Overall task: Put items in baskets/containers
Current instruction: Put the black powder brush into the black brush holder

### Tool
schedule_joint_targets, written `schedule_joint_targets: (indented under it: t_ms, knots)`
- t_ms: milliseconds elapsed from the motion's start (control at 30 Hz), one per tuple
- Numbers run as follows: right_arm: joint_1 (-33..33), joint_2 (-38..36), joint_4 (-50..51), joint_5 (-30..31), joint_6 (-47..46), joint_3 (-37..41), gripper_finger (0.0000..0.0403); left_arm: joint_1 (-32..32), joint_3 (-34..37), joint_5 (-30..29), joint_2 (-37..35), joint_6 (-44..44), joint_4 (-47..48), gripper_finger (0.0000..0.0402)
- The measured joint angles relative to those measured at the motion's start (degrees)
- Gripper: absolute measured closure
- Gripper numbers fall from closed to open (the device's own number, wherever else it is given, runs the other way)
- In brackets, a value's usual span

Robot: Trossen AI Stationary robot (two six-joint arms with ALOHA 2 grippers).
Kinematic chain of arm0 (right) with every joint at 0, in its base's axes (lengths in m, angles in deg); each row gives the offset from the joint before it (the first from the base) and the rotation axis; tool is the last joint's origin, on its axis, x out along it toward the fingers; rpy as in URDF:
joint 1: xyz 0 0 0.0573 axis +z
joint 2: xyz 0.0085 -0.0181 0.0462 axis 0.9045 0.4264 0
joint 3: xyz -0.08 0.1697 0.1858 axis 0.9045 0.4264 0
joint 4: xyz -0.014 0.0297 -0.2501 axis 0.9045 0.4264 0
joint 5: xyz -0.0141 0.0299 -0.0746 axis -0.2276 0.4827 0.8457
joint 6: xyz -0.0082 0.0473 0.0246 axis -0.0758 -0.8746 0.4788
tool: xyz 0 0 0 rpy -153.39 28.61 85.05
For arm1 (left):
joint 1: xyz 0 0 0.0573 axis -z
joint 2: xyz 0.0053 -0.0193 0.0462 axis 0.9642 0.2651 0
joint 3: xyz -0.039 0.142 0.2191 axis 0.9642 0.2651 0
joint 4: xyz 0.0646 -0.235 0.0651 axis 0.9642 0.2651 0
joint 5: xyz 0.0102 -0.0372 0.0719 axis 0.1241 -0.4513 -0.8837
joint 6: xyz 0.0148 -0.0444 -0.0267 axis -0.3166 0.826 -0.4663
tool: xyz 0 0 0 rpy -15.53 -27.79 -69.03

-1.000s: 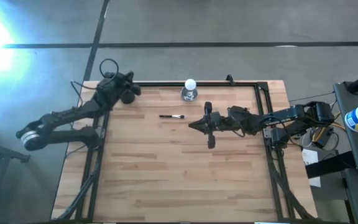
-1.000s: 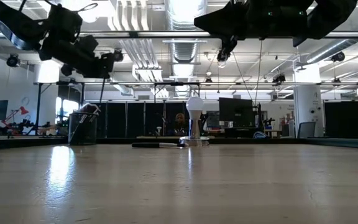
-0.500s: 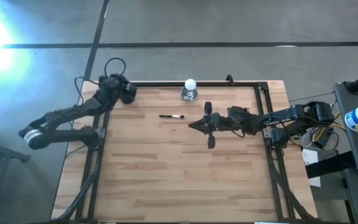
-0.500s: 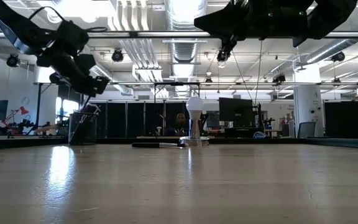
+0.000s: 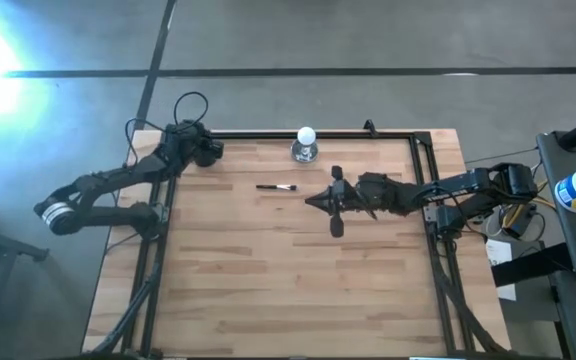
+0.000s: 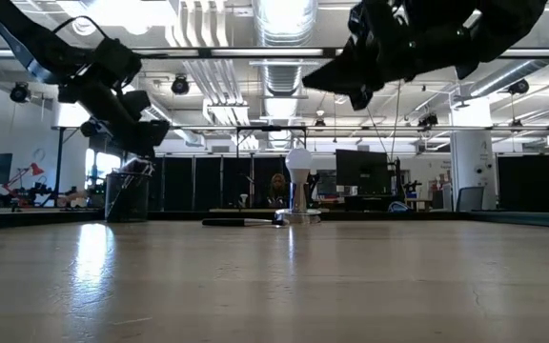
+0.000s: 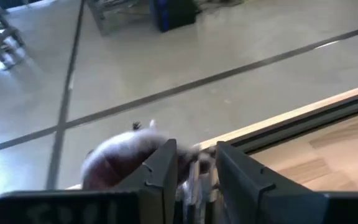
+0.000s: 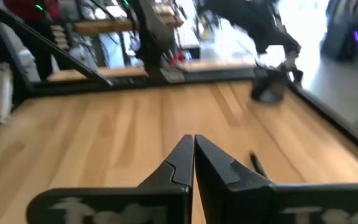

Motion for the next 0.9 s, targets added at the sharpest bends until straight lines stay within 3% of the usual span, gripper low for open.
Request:
schedule_joint_targets:
  t_ms: [233,467,700,900]
  knots:
    - [-4.3,0.1,8.7,0.3,-4.6,0.0,0.0387,2.7,-0.2,8.1,-6.2,-0.6,0.7,0.0291]
    - [-8.3,6.5,7.2,0.2,-5.4,0.0,0.0332,12.1,0.4,20.4,-9.6,-0.9,0.5,0.029]
    - [-12.6,17.3,2.2,-2.9,-4.6,-1.6,0.0272,24.8,4.9,21.3,-9.0,-0.3,-4.1,0.029]
    - [-14.3,26.1,2.8,-3.1,-1.6,-7.8,0.022,31.3,11.9,21.3,-8.9,1.4,-18.5,0.029]
